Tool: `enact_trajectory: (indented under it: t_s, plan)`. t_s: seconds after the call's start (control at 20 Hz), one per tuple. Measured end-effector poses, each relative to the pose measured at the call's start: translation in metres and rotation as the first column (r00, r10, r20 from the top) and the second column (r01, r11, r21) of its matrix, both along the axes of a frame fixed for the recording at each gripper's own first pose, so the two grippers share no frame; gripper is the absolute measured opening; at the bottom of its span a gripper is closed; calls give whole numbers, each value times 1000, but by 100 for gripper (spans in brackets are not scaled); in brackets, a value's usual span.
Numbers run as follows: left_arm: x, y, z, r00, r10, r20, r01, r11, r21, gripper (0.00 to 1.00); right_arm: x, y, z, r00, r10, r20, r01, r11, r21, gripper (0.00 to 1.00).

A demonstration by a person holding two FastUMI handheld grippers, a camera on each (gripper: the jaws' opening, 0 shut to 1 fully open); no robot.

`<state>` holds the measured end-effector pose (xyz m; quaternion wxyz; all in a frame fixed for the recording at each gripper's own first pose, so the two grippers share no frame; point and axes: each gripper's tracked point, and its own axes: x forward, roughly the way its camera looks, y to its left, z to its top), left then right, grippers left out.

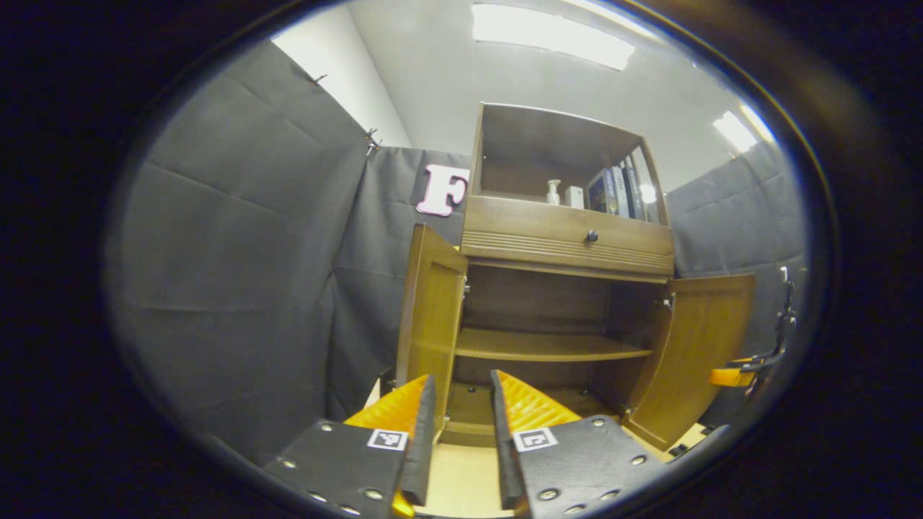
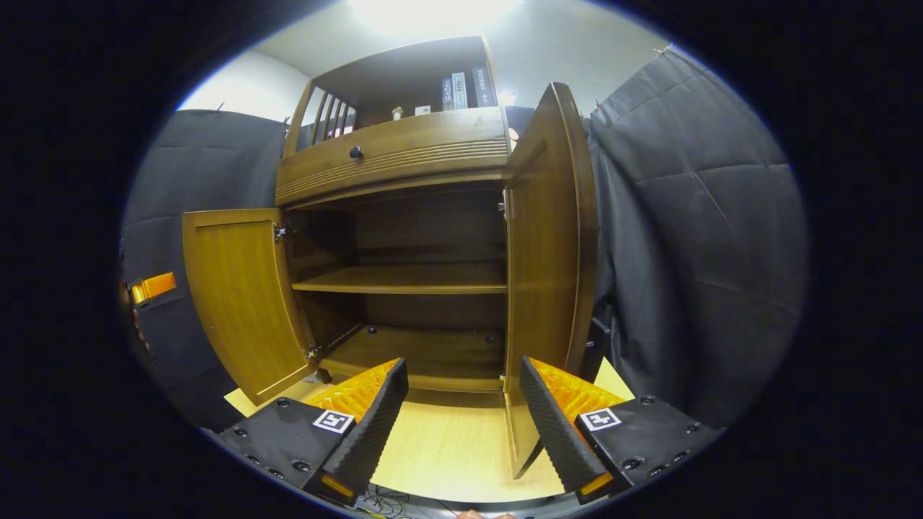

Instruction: Open the right door of the double-door shoe cabinet with the right hand, and open the left door with the left hand.

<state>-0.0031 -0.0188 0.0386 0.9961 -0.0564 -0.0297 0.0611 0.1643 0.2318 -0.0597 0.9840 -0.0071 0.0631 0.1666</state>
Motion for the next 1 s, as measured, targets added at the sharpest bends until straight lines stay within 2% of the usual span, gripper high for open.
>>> enact_trajectory:
  t_s: [0.1, 0.15, 0.25, 0.55, 0.75, 1.0]
  plan:
    - [3, -13, 1, 999, 40, -1, -40, 999, -1, 67, -1, -4, 3, 1000, 23, 16, -23, 1000, -4, 97]
    - [4, -16, 0, 998, 69, -8, -68, 998, 14, 78, -3, -4, 1, 999, 38, 13, -38, 999, -5, 92]
    - [2, -28, -3, 993, 114, -27, -112, 993, 45, 99, -7, -7, 0, 998, 67, 18, -67, 998, 2, 93]
    - [1, -69, 1, 992, 127, -21, -127, 991, 32, 100, -11, -11, -5, 994, 106, -3, -106, 994, 33, 92]
    - [3, -76, 1, 995, 101, -13, -100, 991, 85, 100, -11, -8, 4, 998, 60, 20, -60, 998, 22, 92]
    - [22, -85, -8, 1000, 9, -19, -8, 999, 52, 100, -15, 3, 14, 998, -48, 52, 46, 998, 30, 92]
